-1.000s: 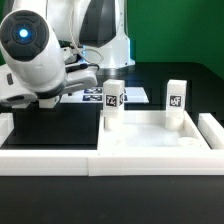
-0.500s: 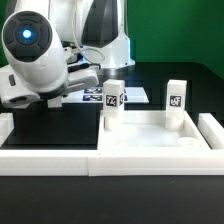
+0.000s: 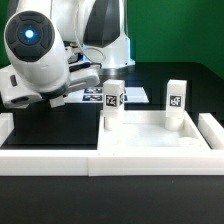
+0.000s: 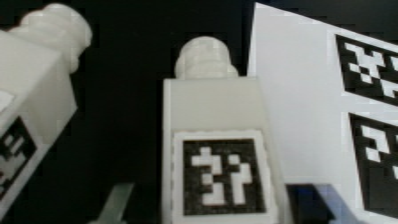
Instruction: Assemble square table
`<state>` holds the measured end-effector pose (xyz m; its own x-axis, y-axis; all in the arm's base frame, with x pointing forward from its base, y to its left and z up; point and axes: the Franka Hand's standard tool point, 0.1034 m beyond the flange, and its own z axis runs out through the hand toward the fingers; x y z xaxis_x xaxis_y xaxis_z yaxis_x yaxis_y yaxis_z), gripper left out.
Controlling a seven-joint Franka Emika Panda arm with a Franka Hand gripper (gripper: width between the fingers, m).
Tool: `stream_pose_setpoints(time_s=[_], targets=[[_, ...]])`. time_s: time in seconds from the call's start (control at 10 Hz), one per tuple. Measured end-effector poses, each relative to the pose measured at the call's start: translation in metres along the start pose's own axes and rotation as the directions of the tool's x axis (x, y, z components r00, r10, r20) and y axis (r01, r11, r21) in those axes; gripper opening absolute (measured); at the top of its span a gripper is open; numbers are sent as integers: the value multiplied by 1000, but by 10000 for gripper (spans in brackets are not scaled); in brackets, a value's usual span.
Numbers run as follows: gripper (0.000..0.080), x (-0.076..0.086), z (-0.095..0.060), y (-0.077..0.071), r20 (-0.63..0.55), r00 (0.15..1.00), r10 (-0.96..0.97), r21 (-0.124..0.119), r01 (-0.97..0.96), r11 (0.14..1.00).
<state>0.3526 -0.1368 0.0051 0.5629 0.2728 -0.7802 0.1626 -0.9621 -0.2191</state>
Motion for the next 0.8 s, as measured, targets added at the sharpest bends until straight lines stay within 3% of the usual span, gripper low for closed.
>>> stream_pose_setpoints(time_s=[0.1, 0.2, 0.5, 0.6, 0.8], targets=[[290, 0, -2, 0, -3, 1000, -10, -2, 10, 1000], [290, -13, -18, -3, 22, 998, -56, 11, 55, 998], [291, -52, -81, -11, -24, 989, -147, -10, 147, 989], [291, -54, -92, -15, -41, 989, -141, -12, 141, 990], [291, -47, -98, -13, -188, 971, -145, -21, 144, 989]])
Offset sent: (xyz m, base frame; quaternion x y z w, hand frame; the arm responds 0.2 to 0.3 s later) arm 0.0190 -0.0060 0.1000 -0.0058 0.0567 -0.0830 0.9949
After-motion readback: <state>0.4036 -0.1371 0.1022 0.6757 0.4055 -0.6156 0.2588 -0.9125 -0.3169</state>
